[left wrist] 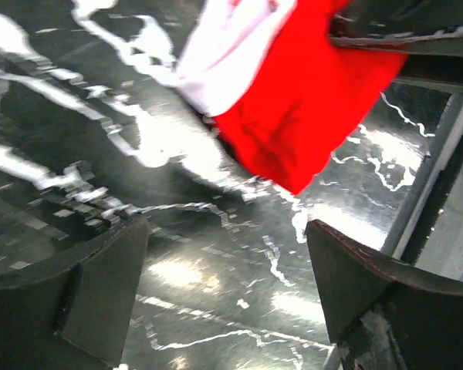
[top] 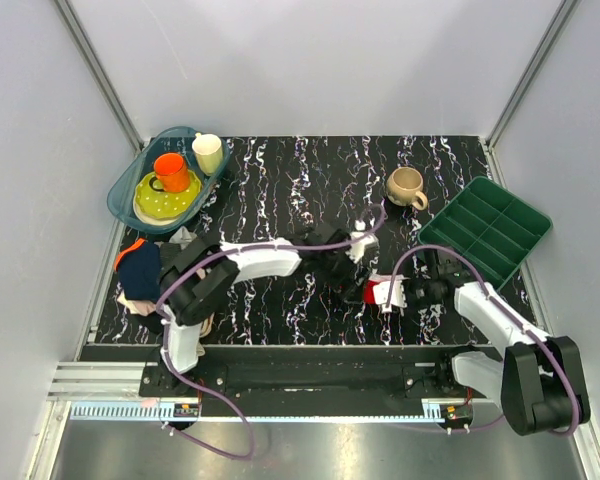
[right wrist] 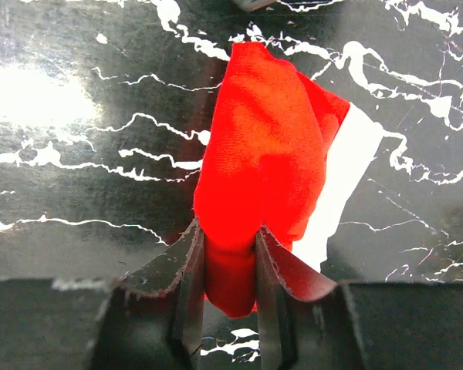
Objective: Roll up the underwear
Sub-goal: Roll the underwear to the center of the board.
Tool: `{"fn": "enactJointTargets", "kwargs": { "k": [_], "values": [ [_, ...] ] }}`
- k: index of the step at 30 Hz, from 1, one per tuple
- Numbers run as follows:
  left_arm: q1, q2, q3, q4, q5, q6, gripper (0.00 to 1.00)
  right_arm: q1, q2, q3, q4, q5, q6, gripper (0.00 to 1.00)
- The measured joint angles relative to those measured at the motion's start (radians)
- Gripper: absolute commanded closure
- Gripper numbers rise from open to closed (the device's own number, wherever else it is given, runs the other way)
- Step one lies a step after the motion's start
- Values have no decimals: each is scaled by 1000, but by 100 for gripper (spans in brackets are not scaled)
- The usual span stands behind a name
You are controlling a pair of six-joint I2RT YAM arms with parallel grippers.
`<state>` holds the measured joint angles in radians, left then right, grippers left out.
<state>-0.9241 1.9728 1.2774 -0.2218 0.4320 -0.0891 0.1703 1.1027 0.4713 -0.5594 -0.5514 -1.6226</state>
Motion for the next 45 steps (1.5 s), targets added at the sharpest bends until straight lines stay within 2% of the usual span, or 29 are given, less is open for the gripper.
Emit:
{"fn": "enactJointTargets", "kwargs": {
  "k": [8, 11, 16, 19, 24, 32, 39, 45],
  "values": [
    [111, -151, -243, 310, -65, -96, 8, -2, 140, 129, -92, -15, 114, 82],
    [107, -275, -364, 367, -121, -95, 2, -3, 220, 210, -166, -19, 138, 82],
    [112, -489, -505, 462, -171, -87, 1, -8, 370, 375, -365, -80, 155, 82],
    [119, -538, -529, 489, -171, -87, 1, -9, 451, 451, -455, -123, 170, 82],
    [121, -491, -529, 519, -139, -101, 1, -15, 505, 465, -521, -151, 235, 83],
    [72, -257, -435, 554, -27, -153, 1, -110, 576, 473, -566, -189, 344, 78],
    [1, -109, -283, 591, 13, -174, 1, -144, 600, 483, -582, -192, 365, 77],
    [-3, -37, -262, 586, 44, -159, 1, -145, 597, 444, -558, -193, 351, 76]
  ]
}}
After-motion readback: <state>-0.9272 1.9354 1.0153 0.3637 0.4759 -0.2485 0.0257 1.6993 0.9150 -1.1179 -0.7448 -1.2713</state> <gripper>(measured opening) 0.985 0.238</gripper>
